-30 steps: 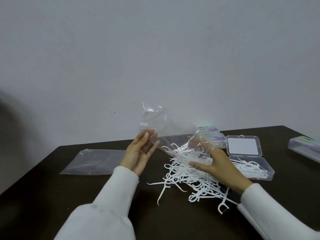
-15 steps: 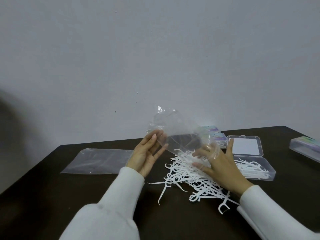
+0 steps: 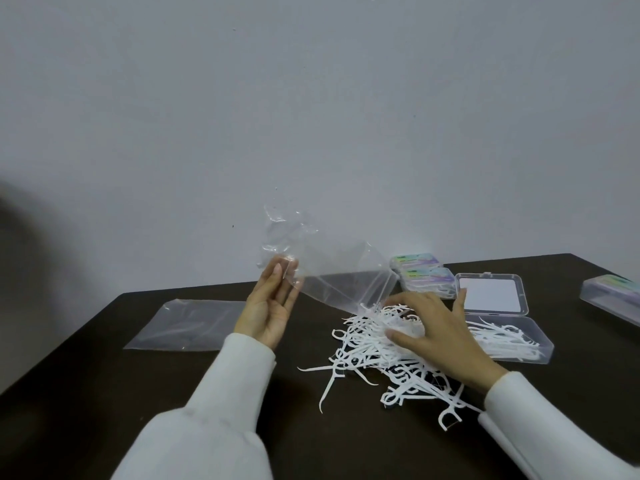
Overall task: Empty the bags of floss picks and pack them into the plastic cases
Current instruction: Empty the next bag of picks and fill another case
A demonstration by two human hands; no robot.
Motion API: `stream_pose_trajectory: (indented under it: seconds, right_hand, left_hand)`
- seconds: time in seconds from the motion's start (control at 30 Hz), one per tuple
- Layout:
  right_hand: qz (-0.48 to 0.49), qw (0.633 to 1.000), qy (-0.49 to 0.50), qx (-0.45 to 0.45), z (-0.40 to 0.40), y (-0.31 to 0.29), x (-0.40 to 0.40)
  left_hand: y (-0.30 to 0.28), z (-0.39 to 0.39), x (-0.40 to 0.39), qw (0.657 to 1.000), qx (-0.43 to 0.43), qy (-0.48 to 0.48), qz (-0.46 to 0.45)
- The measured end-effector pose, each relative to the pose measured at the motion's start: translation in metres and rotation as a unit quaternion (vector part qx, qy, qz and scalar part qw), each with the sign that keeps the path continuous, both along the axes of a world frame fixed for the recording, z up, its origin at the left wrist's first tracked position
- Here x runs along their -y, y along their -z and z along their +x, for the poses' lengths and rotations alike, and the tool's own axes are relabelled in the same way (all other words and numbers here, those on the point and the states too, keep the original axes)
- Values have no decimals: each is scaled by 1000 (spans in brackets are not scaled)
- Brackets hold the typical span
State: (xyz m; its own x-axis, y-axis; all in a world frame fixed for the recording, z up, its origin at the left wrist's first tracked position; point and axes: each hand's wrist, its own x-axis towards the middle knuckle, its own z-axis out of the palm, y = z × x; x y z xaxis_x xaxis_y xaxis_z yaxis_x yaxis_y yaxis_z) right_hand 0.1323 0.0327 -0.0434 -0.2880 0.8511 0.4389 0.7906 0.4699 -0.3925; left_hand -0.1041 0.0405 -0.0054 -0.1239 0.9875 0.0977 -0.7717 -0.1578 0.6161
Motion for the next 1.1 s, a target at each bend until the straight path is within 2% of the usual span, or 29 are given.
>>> stream_pose_trajectory:
  seconds: [0.17,0.33,0.43,0.6,0.83,0.93,1.1]
  right_hand:
    - [-25,979,-67,-192,-7,-2,-3]
    - [-44,957,-71,-278,-14,-17,-9]
    - [-76,948,-92,-295,-20,-21,-11]
    - [-154,900,-129,-387,-33,-33,-19]
    - [-154,891,-103,-414,-66,-46,-27]
    - [-156,878,-109,-439,-79,-49,-27]
    - [-146,900,-86,-401,-100,-46,-31]
  left_hand:
    - [-3,4,4,1000,13,4,-16]
    - [-11,-10,8,1000,5,8,11]
    - [-12,-15,11,997,-64,-33,6]
    - [-10,-34,21,966,-238,-103,6]
    - [-13,-66,44,932,-353,-64,-56]
    - [-12,-85,44,920,-372,-92,-85]
    - [-5,-116,40,904,-378,-153,-124]
